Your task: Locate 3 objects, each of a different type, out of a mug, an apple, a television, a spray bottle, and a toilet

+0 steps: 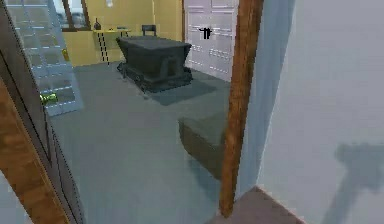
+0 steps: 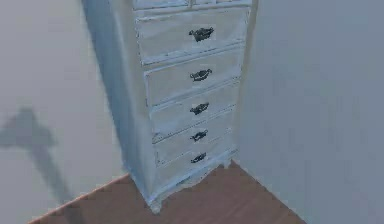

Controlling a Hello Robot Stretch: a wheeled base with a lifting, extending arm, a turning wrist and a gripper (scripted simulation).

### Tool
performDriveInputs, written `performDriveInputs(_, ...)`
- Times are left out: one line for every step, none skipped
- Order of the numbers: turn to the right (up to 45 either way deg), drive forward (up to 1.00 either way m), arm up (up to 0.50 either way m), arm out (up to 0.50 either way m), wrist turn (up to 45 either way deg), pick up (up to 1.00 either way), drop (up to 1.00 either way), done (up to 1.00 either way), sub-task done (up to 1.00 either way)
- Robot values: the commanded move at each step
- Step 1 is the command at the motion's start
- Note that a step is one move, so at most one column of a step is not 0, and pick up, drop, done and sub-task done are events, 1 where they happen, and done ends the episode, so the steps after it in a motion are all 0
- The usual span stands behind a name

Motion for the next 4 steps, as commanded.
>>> performDriveInputs(0.0, 0.3, 0.0, 0.0, 0.0, 0.0, 0.0, 0.0, 0.0)
performDriveInputs(0.0, 0.45, 0.0, 0.0, 0.0, 0.0, 0.0, 0.0, 0.0)
performDriveInputs(-33.0, 0.0, 0.0, 0.0, 0.0, 0.0, 0.0, 0.0, 0.0)
performDriveInputs(0.0, 0.7, 0.0, 0.0, 0.0, 0.0, 0.0, 0.0, 0.0)
